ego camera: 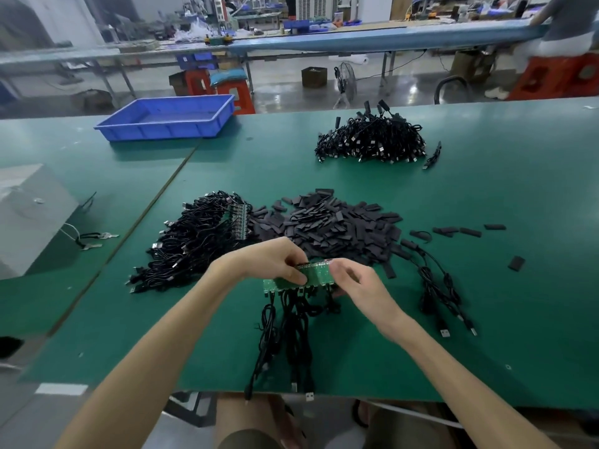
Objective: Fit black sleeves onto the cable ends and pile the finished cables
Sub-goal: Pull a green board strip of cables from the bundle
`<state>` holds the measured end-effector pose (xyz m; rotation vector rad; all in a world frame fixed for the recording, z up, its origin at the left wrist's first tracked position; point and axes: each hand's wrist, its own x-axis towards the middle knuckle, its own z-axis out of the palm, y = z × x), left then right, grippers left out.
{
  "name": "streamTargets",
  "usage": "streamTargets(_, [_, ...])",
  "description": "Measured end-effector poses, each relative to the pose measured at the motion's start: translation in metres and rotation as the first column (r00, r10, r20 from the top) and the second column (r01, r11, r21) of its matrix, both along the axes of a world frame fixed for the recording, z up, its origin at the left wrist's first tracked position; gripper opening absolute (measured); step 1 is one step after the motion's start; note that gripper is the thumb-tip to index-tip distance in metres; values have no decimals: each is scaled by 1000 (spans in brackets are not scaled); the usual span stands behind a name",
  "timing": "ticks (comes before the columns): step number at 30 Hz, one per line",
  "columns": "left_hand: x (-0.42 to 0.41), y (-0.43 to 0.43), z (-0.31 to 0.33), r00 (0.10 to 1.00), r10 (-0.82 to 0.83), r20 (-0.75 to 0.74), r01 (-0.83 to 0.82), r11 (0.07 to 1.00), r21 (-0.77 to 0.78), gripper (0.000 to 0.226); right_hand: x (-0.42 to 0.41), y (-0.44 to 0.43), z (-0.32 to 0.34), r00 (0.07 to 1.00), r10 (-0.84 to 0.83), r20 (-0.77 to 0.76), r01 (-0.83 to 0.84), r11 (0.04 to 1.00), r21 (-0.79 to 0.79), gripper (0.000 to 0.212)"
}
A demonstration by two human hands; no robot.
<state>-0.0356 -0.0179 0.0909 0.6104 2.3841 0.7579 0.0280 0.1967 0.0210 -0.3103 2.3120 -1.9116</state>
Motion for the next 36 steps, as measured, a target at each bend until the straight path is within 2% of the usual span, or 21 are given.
streamTargets(3, [1, 5, -4, 994, 51, -94, -48, 998, 30, 9, 2, -6, 3, 1000, -19, -25, 20, 998, 64, 36])
streamTargets(7, [3, 4, -1, 979, 110, -173, -90, 989, 122, 13, 3, -7, 10, 997, -67, 34, 71, 991, -111, 29])
streamTargets(11, [7, -1, -1, 961, 182, -209, -134, 965, 226, 21, 2, -6, 17, 987, -128, 93, 145, 967, -210, 30])
streamTargets(14, [16, -12, -5, 943, 304, -138, -229, 890, 394, 26, 1, 0, 19, 968, -120, 218, 192, 920, -342, 25])
streamTargets(17, [25, -27, -15, 891, 454, 10, -387, 747, 540, 25, 2, 6, 18, 927, -140, 349, 297, 841, -452, 20])
streamTargets(19, [34, -31, -24, 873, 474, 113, -442, 673, 593, 27, 3, 8, 17, 904, -156, 398, 352, 799, -488, 15])
streamTargets(21, [44, -27, -29, 886, 436, 159, -429, 636, 641, 32, 3, 8, 16, 893, -156, 423, 376, 774, -509, 14])
streamTargets(23, [51, -19, -33, 906, 399, 139, -380, 626, 681, 35, 5, 5, 16, 896, -139, 421, 362, 779, -512, 15])
streamTargets(27, [55, -9, -34, 864, 495, 86, -397, 567, 722, 30, 6, 1, 18, 917, -127, 379, 322, 795, -514, 16])
streamTargets(32, [55, -12, -31, 858, 511, 52, -379, 561, 736, 26, 6, 3, 23, 959, -144, 246, 234, 891, -389, 28])
streamTargets(36, [52, -20, -30, 785, 611, 106, -484, 498, 720, 31, 3, 6, 26, 977, -138, 162, 186, 924, -334, 26])
